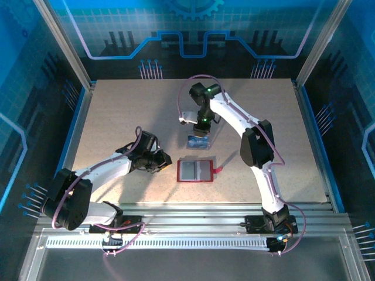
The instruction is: Take the credit cards out of the card holder
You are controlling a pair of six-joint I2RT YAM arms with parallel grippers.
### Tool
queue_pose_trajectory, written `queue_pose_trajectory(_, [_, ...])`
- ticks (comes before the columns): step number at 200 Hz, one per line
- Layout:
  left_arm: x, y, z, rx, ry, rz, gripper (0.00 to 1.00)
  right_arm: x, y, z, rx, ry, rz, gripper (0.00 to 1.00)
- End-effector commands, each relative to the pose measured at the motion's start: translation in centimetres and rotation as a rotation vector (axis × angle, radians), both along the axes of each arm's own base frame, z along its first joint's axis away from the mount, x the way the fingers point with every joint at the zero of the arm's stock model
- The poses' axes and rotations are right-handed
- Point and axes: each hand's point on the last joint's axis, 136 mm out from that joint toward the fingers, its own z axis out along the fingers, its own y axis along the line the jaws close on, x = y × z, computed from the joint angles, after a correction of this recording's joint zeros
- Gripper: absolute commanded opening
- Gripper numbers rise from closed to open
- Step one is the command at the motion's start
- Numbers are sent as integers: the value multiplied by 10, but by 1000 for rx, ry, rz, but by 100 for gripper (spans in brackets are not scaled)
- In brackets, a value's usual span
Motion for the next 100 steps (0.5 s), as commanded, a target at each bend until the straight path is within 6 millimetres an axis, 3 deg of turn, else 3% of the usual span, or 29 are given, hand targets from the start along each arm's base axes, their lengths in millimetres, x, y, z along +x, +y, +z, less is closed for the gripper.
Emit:
queue_pose_trajectory(1, [3, -3, 1, -28, 0, -5, 20, -8, 11, 22, 59, -53, -43, 24])
queue_pose_trajectory(54, [8, -15, -6, -80, 15, -16, 20, -28, 24, 39, 199, -87, -176, 27])
queue_pose_trajectory(100, [14, -22, -8, -95, 22, -27, 20, -40, 26, 46, 318, -92, -413, 30])
